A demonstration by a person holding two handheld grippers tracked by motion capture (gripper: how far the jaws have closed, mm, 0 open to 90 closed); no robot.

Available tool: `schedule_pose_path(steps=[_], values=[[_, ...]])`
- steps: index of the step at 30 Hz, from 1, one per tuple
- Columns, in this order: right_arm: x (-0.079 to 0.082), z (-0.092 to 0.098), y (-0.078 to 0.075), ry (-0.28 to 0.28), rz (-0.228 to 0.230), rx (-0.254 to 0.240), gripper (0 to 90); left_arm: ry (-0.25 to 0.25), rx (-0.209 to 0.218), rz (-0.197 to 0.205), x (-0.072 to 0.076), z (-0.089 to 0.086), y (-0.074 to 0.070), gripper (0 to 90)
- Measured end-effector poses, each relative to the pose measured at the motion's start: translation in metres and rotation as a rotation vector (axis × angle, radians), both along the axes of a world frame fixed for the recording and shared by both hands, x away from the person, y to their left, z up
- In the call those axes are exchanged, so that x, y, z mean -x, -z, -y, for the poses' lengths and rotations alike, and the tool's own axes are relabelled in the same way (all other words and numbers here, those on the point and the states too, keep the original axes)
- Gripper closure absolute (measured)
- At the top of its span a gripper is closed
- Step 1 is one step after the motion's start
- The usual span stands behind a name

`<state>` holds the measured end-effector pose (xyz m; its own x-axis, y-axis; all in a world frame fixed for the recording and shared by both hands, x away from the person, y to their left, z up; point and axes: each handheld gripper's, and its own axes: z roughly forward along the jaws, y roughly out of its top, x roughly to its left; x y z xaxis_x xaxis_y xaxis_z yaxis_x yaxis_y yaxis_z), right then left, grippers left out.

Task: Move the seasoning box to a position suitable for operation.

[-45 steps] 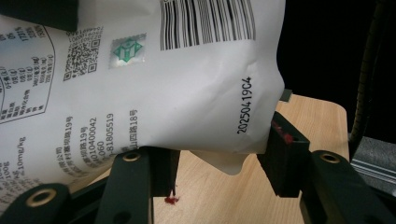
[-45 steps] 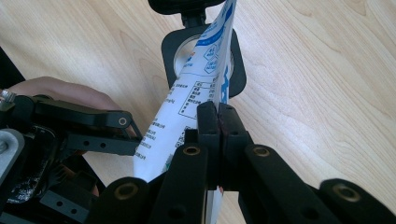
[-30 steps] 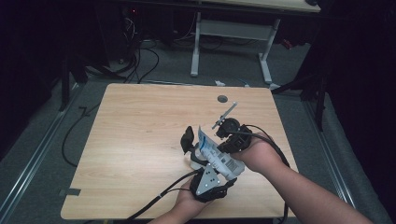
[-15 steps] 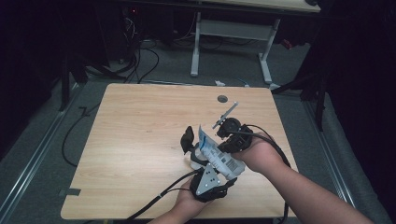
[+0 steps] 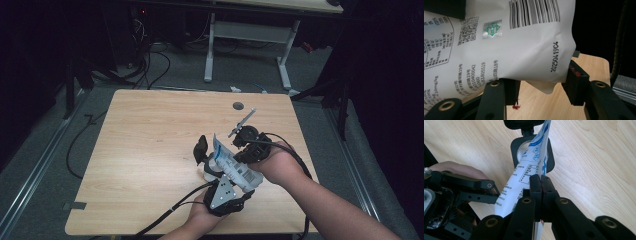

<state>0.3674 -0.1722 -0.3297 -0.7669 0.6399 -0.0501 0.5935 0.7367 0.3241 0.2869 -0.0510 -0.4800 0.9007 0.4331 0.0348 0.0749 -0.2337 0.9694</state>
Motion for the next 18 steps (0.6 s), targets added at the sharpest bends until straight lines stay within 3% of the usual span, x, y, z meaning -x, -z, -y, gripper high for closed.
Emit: schedule_pose_path(steps=[18], values=[[-0.0004,-0.0005,-0.0007,-0.004,0.004,-0.003,90.0,-0.003,0.006,0.0,0.0,-0.0002,-0.0008,53.1]])
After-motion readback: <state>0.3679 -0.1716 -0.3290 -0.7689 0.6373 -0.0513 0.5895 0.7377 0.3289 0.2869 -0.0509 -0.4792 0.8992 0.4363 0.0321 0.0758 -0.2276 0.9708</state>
